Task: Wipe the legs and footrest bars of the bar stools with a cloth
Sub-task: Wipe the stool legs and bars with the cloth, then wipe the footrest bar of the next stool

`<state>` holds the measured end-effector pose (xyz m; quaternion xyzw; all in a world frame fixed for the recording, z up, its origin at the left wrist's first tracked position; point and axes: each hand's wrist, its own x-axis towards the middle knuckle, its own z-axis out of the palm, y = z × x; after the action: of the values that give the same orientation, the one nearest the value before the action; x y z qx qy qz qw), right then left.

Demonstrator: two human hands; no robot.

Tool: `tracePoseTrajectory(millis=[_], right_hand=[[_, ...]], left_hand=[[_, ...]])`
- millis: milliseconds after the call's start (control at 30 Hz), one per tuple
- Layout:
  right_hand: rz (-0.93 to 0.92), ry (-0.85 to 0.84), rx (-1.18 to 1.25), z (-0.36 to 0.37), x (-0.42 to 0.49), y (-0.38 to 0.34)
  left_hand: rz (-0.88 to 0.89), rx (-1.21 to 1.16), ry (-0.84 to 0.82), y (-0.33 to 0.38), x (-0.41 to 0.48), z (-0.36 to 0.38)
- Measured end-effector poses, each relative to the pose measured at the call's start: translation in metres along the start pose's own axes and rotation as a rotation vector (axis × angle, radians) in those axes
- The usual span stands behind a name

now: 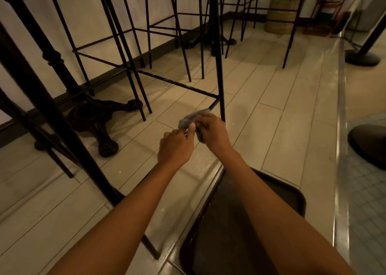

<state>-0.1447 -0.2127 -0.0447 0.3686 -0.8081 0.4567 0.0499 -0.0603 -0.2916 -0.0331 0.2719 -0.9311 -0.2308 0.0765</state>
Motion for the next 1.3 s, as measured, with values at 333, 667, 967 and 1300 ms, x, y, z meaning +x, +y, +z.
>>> tracePoseTrajectory(millis=[333, 667, 967, 1300], right_hand=[[0.016, 0.009, 0.196, -0.064, -0.016, -0.057], [0.596, -0.192, 0.582, -0.18, 0.025, -0.09], [0.897, -0.294, 0.894, -0.236, 0.075, -0.117], [0.841, -0.209, 0.88, -0.269, 0.151, -0.115]], left_hand=[[-0.298, -1.188, -0.016, 0.058, -0.017, -0.045], [-0.387, -1.435, -0.067, 0.148, -0.008, -0.115], [-0.432, -1.466, -0.113, 0.197, -0.003, -0.163], [-0.537, -1.276, -0.05, 0.221, 0.053, -0.197]])
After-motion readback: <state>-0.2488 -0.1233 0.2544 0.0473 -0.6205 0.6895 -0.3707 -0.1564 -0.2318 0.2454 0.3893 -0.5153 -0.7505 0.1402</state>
